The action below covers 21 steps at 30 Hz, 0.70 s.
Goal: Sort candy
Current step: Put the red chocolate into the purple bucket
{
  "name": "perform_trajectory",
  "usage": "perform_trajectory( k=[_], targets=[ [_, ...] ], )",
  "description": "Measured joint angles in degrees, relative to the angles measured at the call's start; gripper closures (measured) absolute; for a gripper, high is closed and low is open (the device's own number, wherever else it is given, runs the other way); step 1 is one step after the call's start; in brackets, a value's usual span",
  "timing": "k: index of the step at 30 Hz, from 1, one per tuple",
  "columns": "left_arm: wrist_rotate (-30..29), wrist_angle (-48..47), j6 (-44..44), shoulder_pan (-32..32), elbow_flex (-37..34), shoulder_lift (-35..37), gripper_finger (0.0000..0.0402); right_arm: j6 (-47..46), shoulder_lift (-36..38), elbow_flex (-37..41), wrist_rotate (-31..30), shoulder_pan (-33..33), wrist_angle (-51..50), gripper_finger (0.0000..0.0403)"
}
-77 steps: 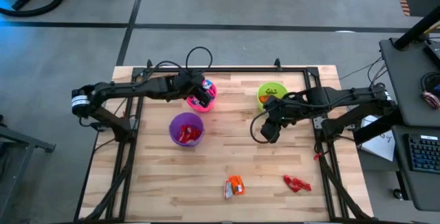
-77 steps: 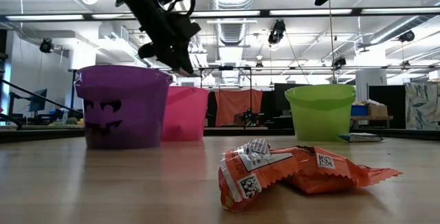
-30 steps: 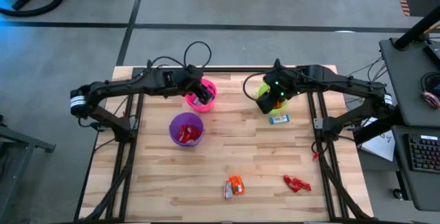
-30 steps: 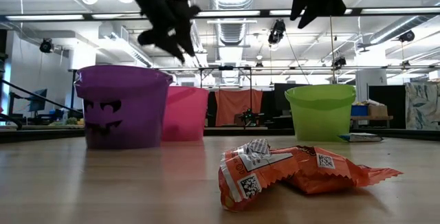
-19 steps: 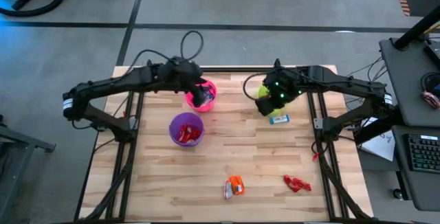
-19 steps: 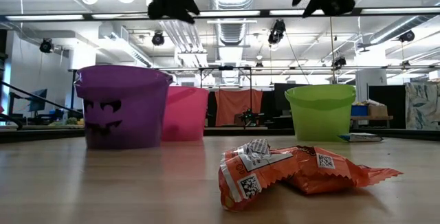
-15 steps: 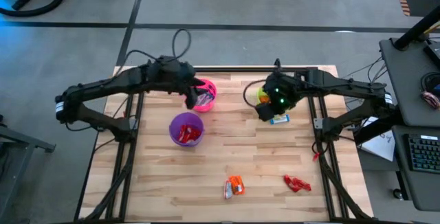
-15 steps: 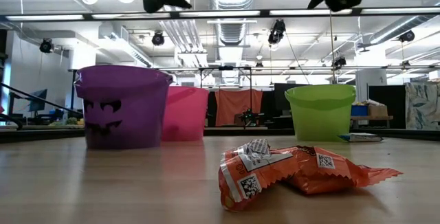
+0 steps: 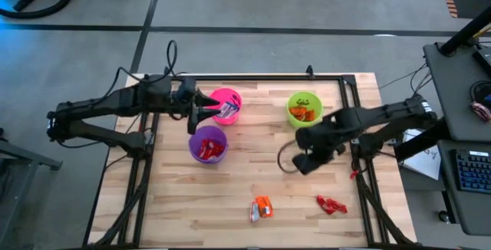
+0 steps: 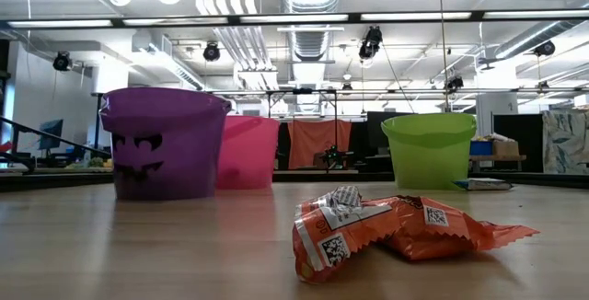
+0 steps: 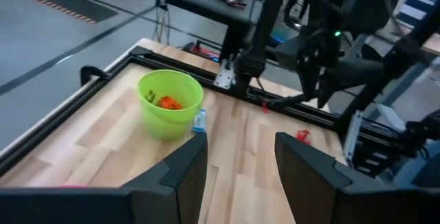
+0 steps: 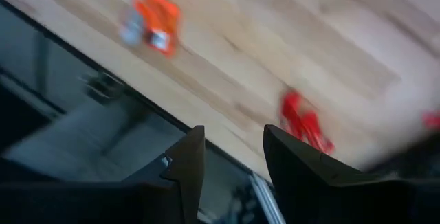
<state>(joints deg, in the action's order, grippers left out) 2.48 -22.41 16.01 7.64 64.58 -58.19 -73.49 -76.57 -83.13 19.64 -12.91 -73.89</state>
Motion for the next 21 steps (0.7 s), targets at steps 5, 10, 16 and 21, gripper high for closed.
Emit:
perform_trajectory(
  k=[5,10,16,21],
  targets=[
    [0.0,0.2,0.0,-1.3,0.0,-0.2,0.0248,-2.6,-2.8,0.0,1.9,-4.8,-1.9,0.0244],
    [-0.1,0.2,0.2,-1.4,0.0,-0.6,0.0248,-0.8,-5.7,0.4,1.8,-7.9,-2.0,0.0207],
    [-0.1,0.1,0.6,-1.7,0.0,-0.5,0.0248,2.5,-8.9,4.6,1.4,-10.9,-1.8,0.0196],
    [-0.1,0.1,0.6,-2.0,0.0,-0.5,0.0248,3.9,-9.8,11.0,1.4,-12.4,2.6,0.0202]
  ],
)
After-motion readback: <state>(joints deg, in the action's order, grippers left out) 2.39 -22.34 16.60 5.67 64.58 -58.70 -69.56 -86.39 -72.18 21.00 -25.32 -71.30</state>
